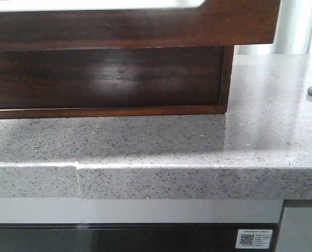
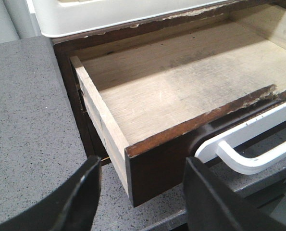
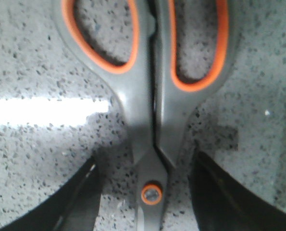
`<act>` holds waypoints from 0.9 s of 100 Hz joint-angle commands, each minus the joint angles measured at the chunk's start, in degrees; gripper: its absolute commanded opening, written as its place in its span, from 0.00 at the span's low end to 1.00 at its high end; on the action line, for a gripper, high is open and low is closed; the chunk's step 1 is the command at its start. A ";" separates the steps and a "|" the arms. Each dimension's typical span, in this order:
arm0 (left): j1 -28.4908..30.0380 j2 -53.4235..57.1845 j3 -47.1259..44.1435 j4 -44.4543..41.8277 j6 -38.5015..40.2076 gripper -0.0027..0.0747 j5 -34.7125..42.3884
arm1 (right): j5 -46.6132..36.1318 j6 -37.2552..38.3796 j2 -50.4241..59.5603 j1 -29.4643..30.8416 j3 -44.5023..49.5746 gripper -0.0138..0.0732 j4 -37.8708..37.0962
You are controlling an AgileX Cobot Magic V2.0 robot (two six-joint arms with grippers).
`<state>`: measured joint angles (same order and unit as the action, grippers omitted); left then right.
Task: Put scissors in drawer with both arms
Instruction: 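Lower the right gripper over the grey-orange scissors and grasp them, then lift the scissors with the right gripper and carry them over the drawer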
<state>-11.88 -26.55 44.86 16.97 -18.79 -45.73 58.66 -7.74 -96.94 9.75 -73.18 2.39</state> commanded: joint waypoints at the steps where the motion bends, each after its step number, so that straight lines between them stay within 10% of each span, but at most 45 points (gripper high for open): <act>1: -0.33 -0.89 1.95 1.03 0.47 0.51 4.32 | 0.91 -0.36 2.04 0.34 -1.42 0.53 0.05; 28: -0.33 -0.89 1.95 1.03 0.47 0.51 4.32 | 2.19 -0.36 2.04 0.34 -1.42 0.52 0.05; 90: -0.33 -0.89 1.95 1.03 0.47 0.51 4.32 | 3.48 -0.49 2.18 0.34 -1.42 0.10 0.05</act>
<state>-11.88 -26.55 44.86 16.97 -18.79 -45.73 61.00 -7.74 -96.94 9.98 -73.40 1.87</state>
